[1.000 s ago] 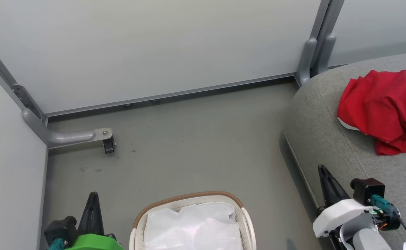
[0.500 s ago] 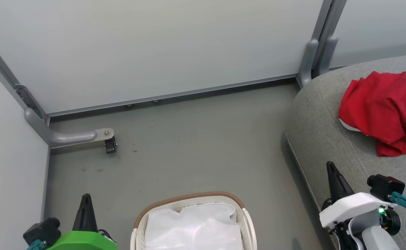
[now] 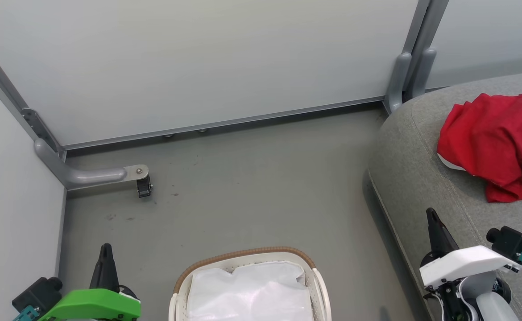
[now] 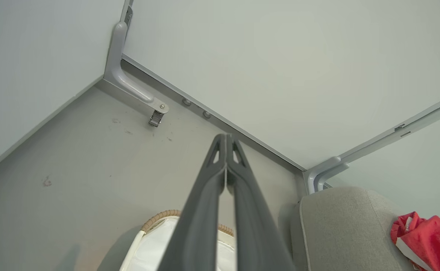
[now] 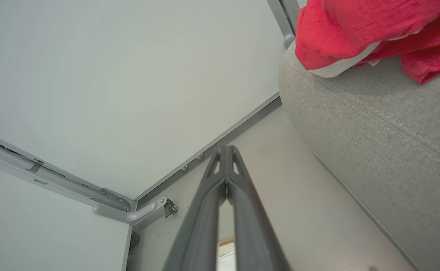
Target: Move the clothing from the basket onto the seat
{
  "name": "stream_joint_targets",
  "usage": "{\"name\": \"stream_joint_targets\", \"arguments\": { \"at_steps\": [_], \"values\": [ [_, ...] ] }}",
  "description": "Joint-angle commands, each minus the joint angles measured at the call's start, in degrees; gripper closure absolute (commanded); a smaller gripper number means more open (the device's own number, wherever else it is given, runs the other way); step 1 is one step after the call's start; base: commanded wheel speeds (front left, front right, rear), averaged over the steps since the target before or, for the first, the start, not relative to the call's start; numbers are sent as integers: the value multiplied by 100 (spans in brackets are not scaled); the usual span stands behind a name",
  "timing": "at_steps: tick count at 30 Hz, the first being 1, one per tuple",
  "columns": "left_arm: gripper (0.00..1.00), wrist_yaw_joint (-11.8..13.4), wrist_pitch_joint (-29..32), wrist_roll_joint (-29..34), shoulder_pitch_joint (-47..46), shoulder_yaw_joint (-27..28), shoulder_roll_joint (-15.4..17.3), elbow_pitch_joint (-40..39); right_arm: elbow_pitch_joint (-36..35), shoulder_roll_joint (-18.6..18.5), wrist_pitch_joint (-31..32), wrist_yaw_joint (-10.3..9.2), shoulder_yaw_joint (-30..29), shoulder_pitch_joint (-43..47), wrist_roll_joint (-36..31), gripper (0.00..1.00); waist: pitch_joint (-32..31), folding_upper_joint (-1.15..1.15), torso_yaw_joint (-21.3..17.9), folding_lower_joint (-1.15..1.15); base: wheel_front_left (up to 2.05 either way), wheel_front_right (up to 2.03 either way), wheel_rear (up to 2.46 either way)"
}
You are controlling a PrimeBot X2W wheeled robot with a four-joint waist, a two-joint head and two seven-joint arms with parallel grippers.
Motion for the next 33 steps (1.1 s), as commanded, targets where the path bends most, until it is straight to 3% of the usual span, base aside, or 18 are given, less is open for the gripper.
{"name": "stream_joint_targets", "arguments": {
  "at_steps": [1, 33],
  "values": [
    [100, -46, 42, -202, -179, 37, 21, -80, -113, -37, 49, -2, -37, -33, 213, 100, -2, 0, 4, 0, 0, 0, 0],
    [100, -182, 623, -2294, -376, 260, 32, -205, -387, -47, 621, -4, -223, 64, 2393, 100, -50, 0, 77, 0, 0, 0, 0]
  ]
}}
